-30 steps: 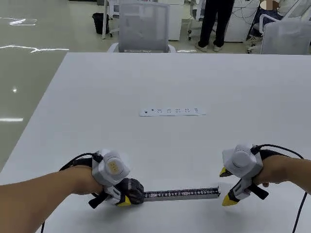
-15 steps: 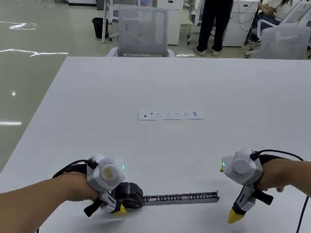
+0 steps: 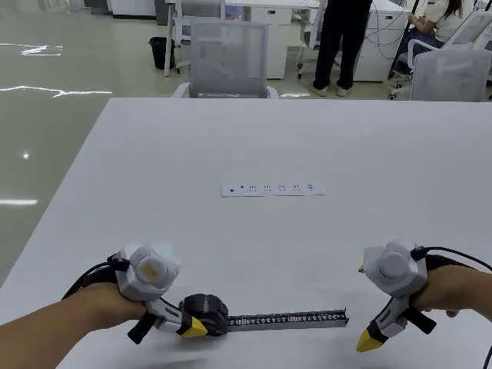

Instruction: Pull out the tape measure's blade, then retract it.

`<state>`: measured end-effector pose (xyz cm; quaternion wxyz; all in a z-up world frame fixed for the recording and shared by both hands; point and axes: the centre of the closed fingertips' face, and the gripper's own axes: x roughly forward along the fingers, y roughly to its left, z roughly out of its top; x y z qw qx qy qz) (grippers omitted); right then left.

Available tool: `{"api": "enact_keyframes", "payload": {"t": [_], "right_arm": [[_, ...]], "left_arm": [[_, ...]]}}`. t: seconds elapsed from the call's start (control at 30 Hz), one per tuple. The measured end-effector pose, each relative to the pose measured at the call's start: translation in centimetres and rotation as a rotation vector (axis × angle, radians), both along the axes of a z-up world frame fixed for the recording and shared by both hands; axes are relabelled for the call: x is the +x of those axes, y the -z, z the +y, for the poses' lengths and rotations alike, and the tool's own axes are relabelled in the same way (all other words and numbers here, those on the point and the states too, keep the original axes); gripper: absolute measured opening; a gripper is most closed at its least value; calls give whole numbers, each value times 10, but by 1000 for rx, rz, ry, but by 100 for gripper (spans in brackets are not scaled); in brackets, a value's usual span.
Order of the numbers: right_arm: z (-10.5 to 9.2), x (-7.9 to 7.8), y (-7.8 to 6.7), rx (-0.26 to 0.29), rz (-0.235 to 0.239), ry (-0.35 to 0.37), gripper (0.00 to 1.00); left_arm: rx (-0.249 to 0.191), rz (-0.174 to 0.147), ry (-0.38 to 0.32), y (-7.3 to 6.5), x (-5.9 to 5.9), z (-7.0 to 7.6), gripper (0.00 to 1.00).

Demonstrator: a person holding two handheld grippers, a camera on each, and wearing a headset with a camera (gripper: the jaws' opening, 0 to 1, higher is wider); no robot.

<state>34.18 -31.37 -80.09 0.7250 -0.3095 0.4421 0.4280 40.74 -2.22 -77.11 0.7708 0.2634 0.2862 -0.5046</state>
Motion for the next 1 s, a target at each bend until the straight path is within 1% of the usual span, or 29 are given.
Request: {"api": "enact_keyframes", "payload": {"t": [0.03, 0.1, 0.13, 0.17, 0.2, 0.23, 0.27, 0.3, 0.37, 0.4, 0.43, 0.47, 0.53, 0.57, 0.63, 0.67, 0.7, 0.73, 0.77, 0.8, 0.83, 0.87, 0.97, 1.0], "right_arm": [[-1, 0, 0, 7, -6, 18, 100], [1, 0, -3, 43, -22, 60, 100], [1, -1, -4, 60, -27, 89, 100], [0, 0, -6, 66, -43, 118, 100], [-1, -1, -5, 75, -47, 110, 100], [-2, -2, -6, 91, -52, 145, 100], [-2, -1, -6, 113, -58, 171, 100], [-2, -2, -8, 141, -67, 201, 100], [-3, -6, -9, 154, -78, 221, 100], [-3, -9, -9, 169, -85, 245, 100], [-4, -11, -9, 177, -91, 257, 100], [-4, -15, -9, 189, -95, 278, 100], [-6, -17, -9, 208, -109, 316, 100], [-7, -18, -11, 228, -132, 356, 100], [-7, -20, -14, 267, -152, 406, 100], [-9, -22, -15, 273, -163, 420, 100], [-10, -24, -16, 273, -171, 425, 100], [-12, -28, -16, 278, -182, 434, 100], [-13, -32, -16, 280, -184, 440, 100], [-15, -37, -16, 280, -186, 449, 100], [-16, -41, -16, 282, -189, 452, 100], [-17, -46, -18, 293, -197, 458, 100], [-18, -59, -21, 321, -198, 496, 100], [-19, -63, -20, 320, -197, 497, 100]], "left_arm": [[-7, 1, -7, -1, -2, 1, 99], [-20, 7, -26, 0, -5, 4, 99], [-31, 13, -42, 0, -7, 7, 99], [-42, 21, -58, 1, -8, 9, 99], [-51, 23, -72, 1, -9, 11, 99], [-62, 38, -98, 2, -12, 15, 99], [-70, 45, -120, 2, -12, 18, 99], [-92, 47, -152, 2, -13, 22, 99], [-112, 41, -175, 0, -15, 27, 99], [-125, 48, -202, 1, -17, 33, 99], [-131, 55, -215, 2, -19, 36, 99], [-141, 54, -239, 2, -20, 42, 99], [-159, 61, -268, 3, -24, 48, 99], [-164, 62, -289, 4, -27, 54, 99], [-175, 57, -312, 5, -32, 61, 99], [-181, 56, -328, 6, -34, 64, 99], [-187, 56, -345, 6, -35, 67, 99], [-214, 63, -384, 5, -37, 72, 99], [-235, 66, -406, 3, -38, 75, 99], [-260, 58, -434, 0, -38, 79, 99], [-269, 51, -447, -1, -40, 83, 99], [-269, 52, -455, -1, -44, 87, 99], [-274, 57, -474, 2, -55, 94, 99], [-273, 59, -477, 2, -59, 95, 99]]}}
